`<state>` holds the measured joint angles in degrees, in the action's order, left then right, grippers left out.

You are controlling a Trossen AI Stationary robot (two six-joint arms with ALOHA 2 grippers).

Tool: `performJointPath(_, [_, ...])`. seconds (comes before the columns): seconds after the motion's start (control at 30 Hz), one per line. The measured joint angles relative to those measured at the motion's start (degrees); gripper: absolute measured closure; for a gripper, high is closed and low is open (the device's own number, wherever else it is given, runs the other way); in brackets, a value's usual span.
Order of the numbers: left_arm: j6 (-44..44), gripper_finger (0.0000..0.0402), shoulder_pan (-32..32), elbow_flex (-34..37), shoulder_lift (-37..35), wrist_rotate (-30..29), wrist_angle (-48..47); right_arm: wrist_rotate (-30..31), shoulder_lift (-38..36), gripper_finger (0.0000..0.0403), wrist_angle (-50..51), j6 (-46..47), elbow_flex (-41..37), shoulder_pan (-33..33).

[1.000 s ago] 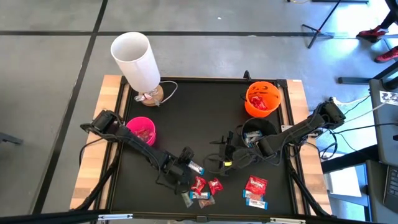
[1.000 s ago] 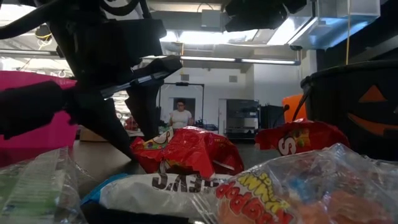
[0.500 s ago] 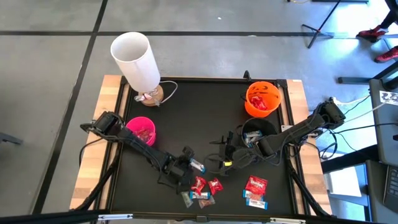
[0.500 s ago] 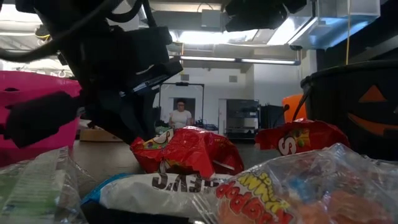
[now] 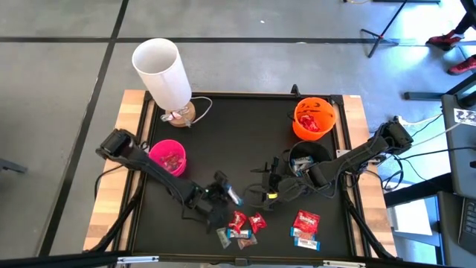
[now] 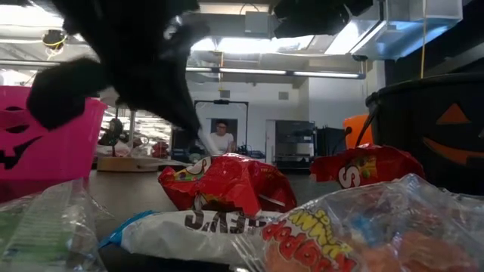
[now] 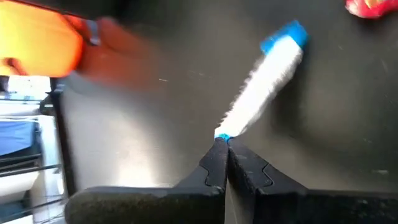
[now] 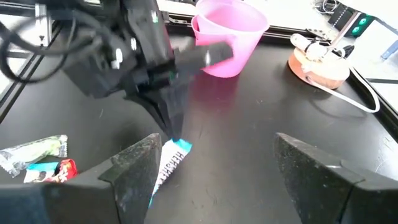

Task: Sort candy
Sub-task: Put the white chocolate into the black bucket

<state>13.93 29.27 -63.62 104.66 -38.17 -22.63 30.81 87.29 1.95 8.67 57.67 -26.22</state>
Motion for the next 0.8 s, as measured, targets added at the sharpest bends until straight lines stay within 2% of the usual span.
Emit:
performJointPath(0.27, [0.2, 0.0401, 1.0, -0.1, -6.2, -6.7, -0.5, 0.0, 0.0, 0.0095, -1.3, 1.0, 0.0, 0.0])
performJointPath(0.43, [1.6, 0.0401, 1.1, -0.1, -9.2, -10.5, -0.4, -1.8, 0.0, 0.0095, -2.2, 15.2, 0.0, 1.9])
performJointPath(0.5, [2.2, 0.0401, 1.1, -0.1, -10.1, -11.6, -0.5, -3.4, 0.1, 0.0095, -2.1, 17.8, 0.0, 3.3])
performJointPath(0.63, [3.2, 0.0401, 1.1, -0.1, -11.7, -13.7, 0.1, -3.5, 2.0, 0.0095, -4.7, 17.9, 0.0, 5.0])
performJointPath(0.8, [3.8, 0.0401, 0.8, -0.2, -12.8, -17.0, 1.2, -4.7, 7.4, 0.0095, -13.7, 14.2, 0.0, 6.5])
